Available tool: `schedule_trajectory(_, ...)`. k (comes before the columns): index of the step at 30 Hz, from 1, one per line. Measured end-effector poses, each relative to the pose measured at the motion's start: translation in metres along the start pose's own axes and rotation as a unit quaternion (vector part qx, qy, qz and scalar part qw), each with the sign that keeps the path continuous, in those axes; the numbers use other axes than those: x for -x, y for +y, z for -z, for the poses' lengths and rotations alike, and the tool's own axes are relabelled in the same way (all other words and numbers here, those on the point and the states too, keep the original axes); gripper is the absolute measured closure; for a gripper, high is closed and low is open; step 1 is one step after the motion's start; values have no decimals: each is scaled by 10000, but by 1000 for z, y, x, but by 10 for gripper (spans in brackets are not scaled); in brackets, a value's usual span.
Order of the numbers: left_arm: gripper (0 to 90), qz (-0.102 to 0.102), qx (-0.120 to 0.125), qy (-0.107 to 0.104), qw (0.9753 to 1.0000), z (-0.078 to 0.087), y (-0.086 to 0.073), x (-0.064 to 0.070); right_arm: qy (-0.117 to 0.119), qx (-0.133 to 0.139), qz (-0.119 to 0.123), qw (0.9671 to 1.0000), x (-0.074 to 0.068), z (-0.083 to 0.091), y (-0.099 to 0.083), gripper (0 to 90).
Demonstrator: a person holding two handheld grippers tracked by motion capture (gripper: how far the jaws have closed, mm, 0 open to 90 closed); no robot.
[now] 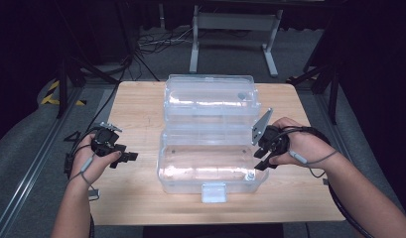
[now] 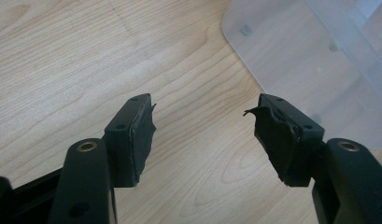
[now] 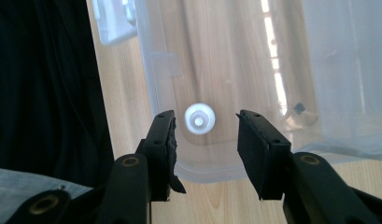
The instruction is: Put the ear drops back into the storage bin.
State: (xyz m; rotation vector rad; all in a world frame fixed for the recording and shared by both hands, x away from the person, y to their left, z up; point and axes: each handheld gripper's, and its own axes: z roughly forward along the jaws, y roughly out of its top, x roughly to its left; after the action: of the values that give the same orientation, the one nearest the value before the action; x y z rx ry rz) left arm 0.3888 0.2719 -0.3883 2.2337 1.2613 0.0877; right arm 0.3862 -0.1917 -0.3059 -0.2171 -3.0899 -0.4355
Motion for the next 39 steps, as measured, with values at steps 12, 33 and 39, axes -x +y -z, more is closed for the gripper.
schedule_trajectory(12, 374, -196, 137, -122, 9996, 11, -2, 13, -103, 485, 7, 9988, 11, 13, 12, 561)
schedule_trajectory(33, 374, -817, 187, -603, 9947, 25, 0, 50, -297, 910, -160, 9953, 37, 30, 32, 560)
schedule_trajectory(39, 374, -922, 173, -738, 9929, 22, 4, 56, -375, 1088, -206, 9931, 46, 34, 37, 564)
